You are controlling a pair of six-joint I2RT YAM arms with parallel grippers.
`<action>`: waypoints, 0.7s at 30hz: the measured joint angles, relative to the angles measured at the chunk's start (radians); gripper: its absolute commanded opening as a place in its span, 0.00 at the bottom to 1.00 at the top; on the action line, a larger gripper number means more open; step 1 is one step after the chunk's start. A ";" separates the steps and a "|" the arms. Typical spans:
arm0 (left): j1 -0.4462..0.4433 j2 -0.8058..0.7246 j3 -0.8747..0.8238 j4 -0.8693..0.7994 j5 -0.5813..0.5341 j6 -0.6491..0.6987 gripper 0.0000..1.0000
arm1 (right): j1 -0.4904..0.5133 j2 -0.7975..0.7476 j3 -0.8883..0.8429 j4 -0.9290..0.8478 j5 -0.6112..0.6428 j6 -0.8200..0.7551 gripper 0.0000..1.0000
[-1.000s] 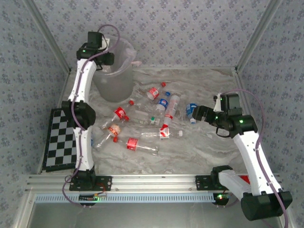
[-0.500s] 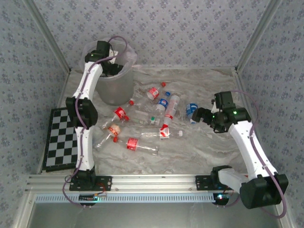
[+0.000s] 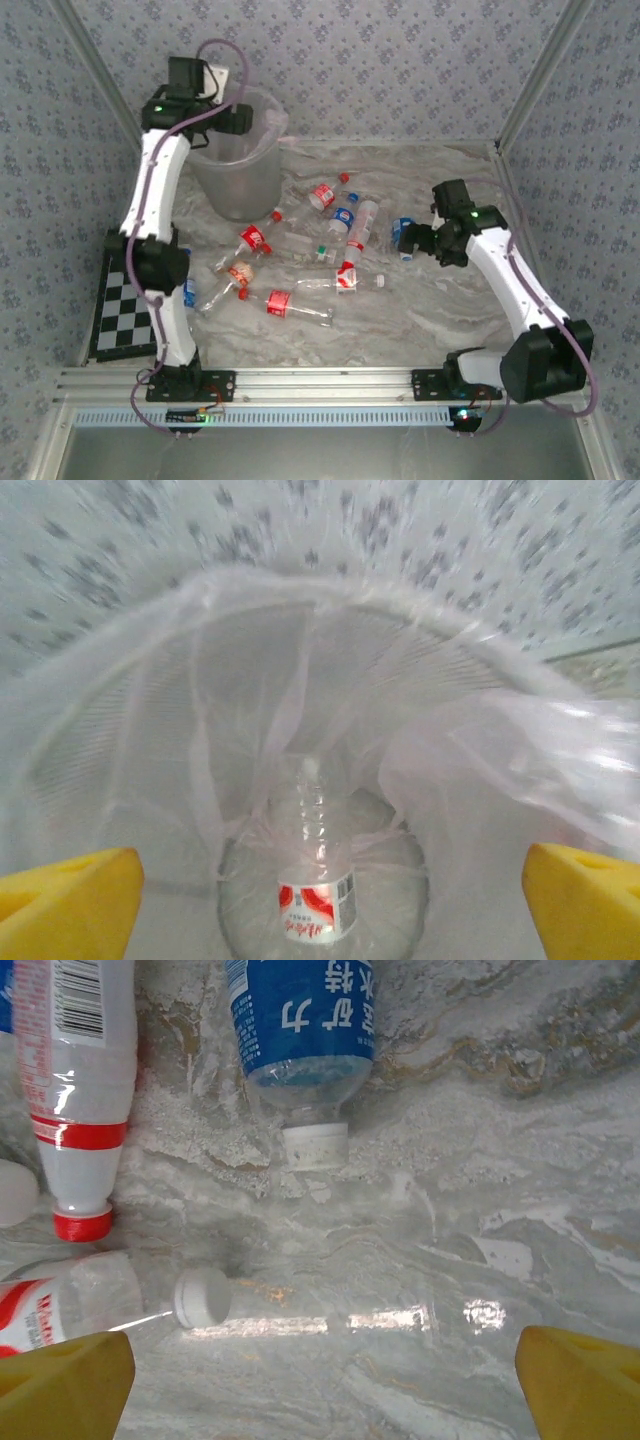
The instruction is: Put the plastic bottles in the bin
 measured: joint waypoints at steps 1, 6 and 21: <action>0.000 -0.080 -0.068 0.024 0.001 -0.013 0.99 | 0.002 0.031 0.010 0.010 0.005 -0.011 0.98; -0.048 -0.492 -0.566 0.194 0.018 -0.103 0.99 | 0.002 0.194 0.073 0.056 0.031 -0.066 0.89; -0.323 -0.800 -1.329 0.396 0.204 -0.599 0.95 | -0.007 0.533 0.180 0.197 0.004 -0.136 0.75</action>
